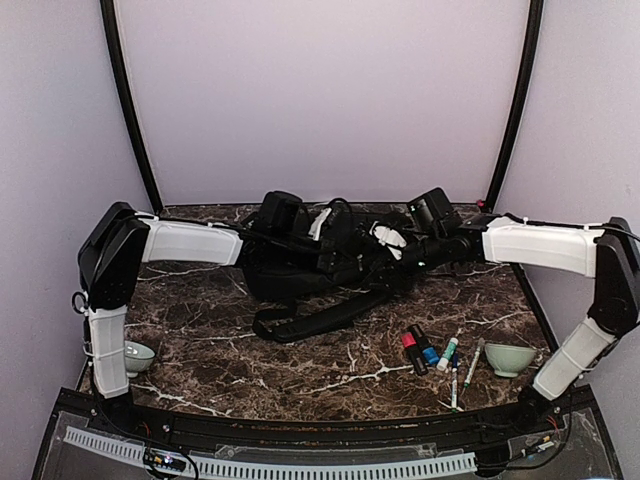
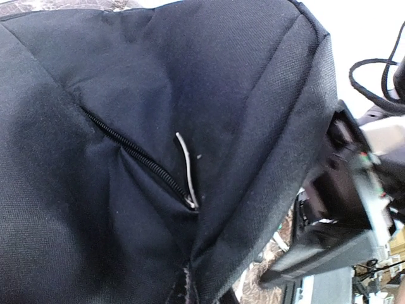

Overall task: Pack the student bag
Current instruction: Grab the largest pocket of the student bag.

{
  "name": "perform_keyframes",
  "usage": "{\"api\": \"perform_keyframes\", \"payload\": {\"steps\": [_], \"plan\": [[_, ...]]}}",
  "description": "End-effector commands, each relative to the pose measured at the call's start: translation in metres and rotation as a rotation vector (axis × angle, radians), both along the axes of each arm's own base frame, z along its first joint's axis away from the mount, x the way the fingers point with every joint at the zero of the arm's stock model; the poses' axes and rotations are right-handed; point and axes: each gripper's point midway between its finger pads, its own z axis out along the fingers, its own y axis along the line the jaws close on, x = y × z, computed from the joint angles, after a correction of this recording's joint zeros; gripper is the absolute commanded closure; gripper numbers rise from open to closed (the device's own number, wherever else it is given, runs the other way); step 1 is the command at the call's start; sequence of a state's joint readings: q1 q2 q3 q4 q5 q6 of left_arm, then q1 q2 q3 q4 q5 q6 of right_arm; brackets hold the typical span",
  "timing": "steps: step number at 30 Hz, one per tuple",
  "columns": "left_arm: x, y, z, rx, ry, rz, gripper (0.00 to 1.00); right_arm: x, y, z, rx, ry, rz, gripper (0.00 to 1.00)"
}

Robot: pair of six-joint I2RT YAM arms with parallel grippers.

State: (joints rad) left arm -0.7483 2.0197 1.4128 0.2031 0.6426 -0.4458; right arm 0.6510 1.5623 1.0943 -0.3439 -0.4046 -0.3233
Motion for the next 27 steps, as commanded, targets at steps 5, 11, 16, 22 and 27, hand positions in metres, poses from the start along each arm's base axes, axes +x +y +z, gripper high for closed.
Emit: {"api": "perform_keyframes", "payload": {"steps": [5,11,16,22,27], "plan": [[-0.025,-0.020,0.072,-0.198,-0.050,-0.145,1.00,0.058,0.019,0.022,0.030,-0.173,-0.133,0.49],[-0.038,-0.025,0.074,-0.195,-0.075,-0.211,1.00,0.071,0.029,0.025,0.042,-0.185,-0.164,0.50],[-0.053,-0.028,0.068,-0.136,-0.121,-0.277,1.00,0.067,0.034,0.047,0.085,-0.218,-0.135,0.53],[-0.072,-0.032,0.066,-0.092,-0.172,-0.356,1.00,0.064,0.040,0.053,0.093,-0.227,-0.088,0.75],[-0.077,-0.031,0.067,-0.096,-0.165,-0.373,1.00,0.065,0.042,0.071,0.130,-0.233,-0.092,0.87]]}}
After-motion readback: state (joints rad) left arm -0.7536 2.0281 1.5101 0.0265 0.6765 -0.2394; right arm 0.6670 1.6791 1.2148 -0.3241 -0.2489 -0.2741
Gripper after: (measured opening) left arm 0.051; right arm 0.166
